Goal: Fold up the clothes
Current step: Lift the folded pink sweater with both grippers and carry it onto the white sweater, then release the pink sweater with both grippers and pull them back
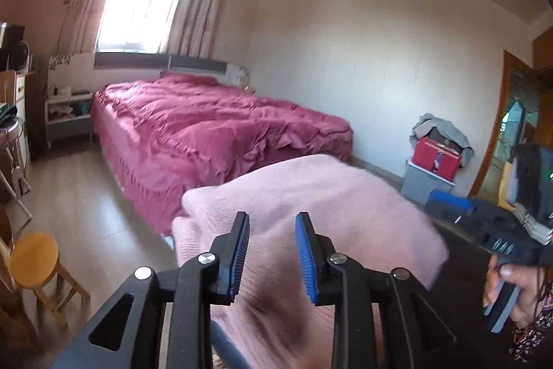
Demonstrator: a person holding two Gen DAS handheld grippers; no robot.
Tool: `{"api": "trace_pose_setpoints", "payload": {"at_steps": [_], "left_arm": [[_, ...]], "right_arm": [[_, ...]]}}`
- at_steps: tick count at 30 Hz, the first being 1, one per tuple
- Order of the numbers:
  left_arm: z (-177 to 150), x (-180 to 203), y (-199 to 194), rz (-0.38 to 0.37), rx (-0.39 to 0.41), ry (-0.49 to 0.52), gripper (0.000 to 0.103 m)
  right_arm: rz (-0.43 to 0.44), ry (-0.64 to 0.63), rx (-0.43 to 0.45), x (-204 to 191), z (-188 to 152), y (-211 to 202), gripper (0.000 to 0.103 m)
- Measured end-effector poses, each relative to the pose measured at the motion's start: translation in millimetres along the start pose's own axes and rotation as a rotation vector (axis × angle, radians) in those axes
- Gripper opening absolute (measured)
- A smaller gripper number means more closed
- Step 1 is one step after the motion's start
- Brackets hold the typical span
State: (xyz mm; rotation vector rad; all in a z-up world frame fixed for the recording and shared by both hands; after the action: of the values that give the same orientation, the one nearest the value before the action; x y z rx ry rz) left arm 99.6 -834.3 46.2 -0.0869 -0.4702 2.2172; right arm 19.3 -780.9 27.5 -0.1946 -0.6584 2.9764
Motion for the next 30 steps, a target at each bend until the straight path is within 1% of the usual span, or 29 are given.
{"api": "trace_pose_setpoints", "payload": {"at_steps": [1,2,4,5,7,8,10,12,14,15,16,17,18,19,20,22,23,27,28,30], "left_arm": [[-1,11,-5,-0.001,0.013,0.039,0.03],[-6,23,-5,0.014,0.008,0.103,0.03],[-18,41,4,0.061,-0.03,0.232,0.03],[-26,44,10,0.073,-0.062,0.256,0.03],[-48,34,26,0.074,-0.151,0.222,0.032],[-54,29,30,0.065,-0.169,0.194,0.032],[-55,22,29,0.033,-0.151,0.137,0.032],[-52,23,27,0.017,-0.144,0.132,0.032],[-49,23,17,0.031,-0.127,0.114,0.032],[-48,22,8,0.03,-0.106,0.09,0.032],[-46,21,-3,0.025,-0.076,0.057,0.032],[-47,21,-13,0.019,-0.049,0.02,0.032],[-49,22,-23,0.013,-0.025,-0.022,0.032],[-54,23,-33,0.01,-0.004,-0.067,0.034],[-61,24,-42,0.015,0.004,-0.109,0.034],[-77,27,-57,0.042,-0.006,-0.173,0.034],[-86,31,-60,0.07,-0.023,-0.183,0.034],[-114,45,-65,0.204,-0.105,-0.156,0.034],[-120,50,-64,0.223,-0.127,-0.147,0.034],[-130,63,-62,0.236,-0.167,-0.13,0.034]], "right_arm": [[-0.014,-0.02,-0.014,-3,-7,0,0.042],[-0.028,-0.04,-0.029,-6,-15,1,0.042],[-0.059,-0.076,-0.069,-9,-30,7,0.042],[-0.078,-0.092,-0.093,-9,-39,13,0.042],[-0.134,-0.132,-0.13,-7,-57,23,0.042],[-0.154,-0.149,-0.14,-6,-64,26,0.042],[-0.16,-0.17,-0.119,-8,-72,26,0.042],[-0.16,-0.168,-0.103,-7,-75,24,0.042],[-0.126,-0.126,-0.07,-7,-70,15,0.043],[-0.108,-0.083,-0.036,-6,-66,3,0.044],[-0.089,-0.04,-0.003,-6,-63,-8,0.047],[-0.073,0.009,0.023,-3,-62,-19,0.056],[-0.053,0.057,0.043,-1,-62,-30,0.063],[-0.039,0.095,0.051,0,-65,-40,0.075],[-0.025,0.13,0.056,0,-69,-49,0.081],[-0.008,0.141,0.014,-5,-81,-57,0.081],[-0.012,0.126,-0.004,-8,-86,-58,0.081],[-0.056,0.074,-0.037,-20,-107,-66,0.081],[-0.073,0.065,-0.051,-23,-111,-67,0.081],[-0.092,0.055,-0.052,-26,-111,-71,0.081]]}}
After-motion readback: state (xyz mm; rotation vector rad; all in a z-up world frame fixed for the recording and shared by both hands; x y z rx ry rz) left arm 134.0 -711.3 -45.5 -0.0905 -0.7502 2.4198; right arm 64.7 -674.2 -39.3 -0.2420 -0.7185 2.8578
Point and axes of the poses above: each gripper's, at about its wrist camera, not at the fingertips, and y roughly the way its jaws point, x to its right, z to its top, the point moved 9 cm from there along y, roughly the way its jaws point, and after that the axes turned 5 degrees about y, right-handed, at the moved point
